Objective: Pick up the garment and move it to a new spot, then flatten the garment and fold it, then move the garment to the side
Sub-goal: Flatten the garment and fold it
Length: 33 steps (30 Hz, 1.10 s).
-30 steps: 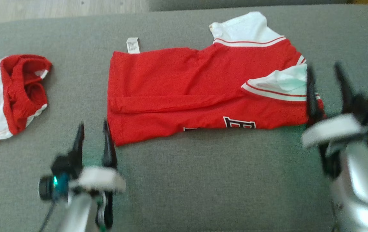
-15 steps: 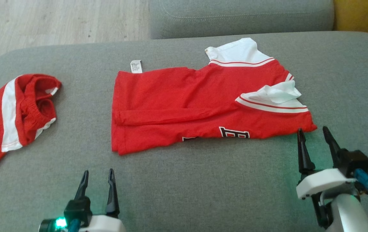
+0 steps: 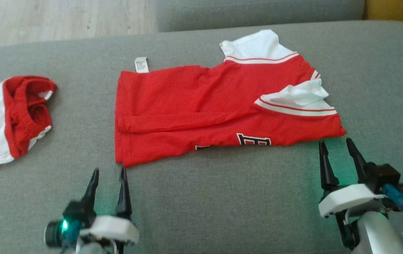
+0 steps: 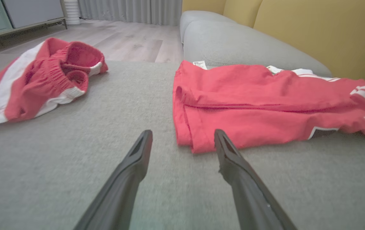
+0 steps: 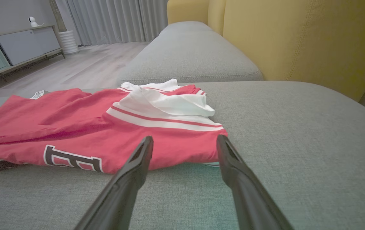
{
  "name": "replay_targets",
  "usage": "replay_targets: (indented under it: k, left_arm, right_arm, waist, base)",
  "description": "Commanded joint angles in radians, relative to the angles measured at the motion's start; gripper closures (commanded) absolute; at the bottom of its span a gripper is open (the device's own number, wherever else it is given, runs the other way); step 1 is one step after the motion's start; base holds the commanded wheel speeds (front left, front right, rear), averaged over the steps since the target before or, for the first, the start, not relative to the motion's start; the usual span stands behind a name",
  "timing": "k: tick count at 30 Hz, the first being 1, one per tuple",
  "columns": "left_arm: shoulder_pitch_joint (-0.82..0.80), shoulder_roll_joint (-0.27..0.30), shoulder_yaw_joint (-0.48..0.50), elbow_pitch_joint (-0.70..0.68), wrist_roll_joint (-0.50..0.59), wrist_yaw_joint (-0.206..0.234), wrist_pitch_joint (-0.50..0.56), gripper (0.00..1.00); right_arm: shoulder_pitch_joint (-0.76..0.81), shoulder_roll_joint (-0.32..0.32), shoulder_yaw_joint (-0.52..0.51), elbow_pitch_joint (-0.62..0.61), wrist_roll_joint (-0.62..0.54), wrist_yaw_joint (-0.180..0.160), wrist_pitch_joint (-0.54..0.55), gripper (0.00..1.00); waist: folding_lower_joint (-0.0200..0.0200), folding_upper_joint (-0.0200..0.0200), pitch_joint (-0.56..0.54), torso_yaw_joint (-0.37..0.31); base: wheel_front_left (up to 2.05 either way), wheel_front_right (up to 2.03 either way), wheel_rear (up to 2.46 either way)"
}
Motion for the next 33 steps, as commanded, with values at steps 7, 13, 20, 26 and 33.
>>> replay_targets:
  k: [7,13,20,26,33]
  left_arm:
    - [-0.196,0.002,0.058,0.080,-0.039,-0.086,-0.010,0.00]
    - [-0.256,0.002,0.096,0.173,-0.059,-0.131,-0.010,0.00]
    - [-0.274,0.002,0.054,0.260,-0.078,-0.152,-0.010,0.00]
    - [-0.276,0.002,-0.005,0.248,-0.082,-0.159,-0.010,1.00]
    - [-0.283,0.002,-0.007,0.251,-0.084,-0.160,-0.010,1.00]
  right_arm:
    - [-0.089,-0.002,0.052,-0.037,0.024,0.003,-0.011,0.00]
    - [-0.117,-0.002,0.049,-0.046,0.031,0.003,-0.011,0.00]
    - [-0.132,-0.002,0.009,-0.050,0.034,0.003,-0.011,0.00]
    - [-0.164,-0.002,-0.054,-0.004,0.034,0.003,-0.011,0.00]
    - [-0.237,-0.002,-0.117,0.097,0.069,0.003,-0.011,0.00]
  waist:
    - [0.0000,0.0000,0.089,-0.030]
    - [0.0000,0.0000,0.130,-0.052]
    - [0.0000,0.0000,0.147,-0.053]
    - [0.0000,0.0000,0.163,-0.040]
    - [0.0000,0.0000,0.177,-0.029]
  base:
    - [0.00,0.00,0.00]
    - [0.00,0.00,0.00]
    - [0.00,0.00,0.00]
    - [0.00,0.00,0.00]
    - [0.00,0.00,0.00]
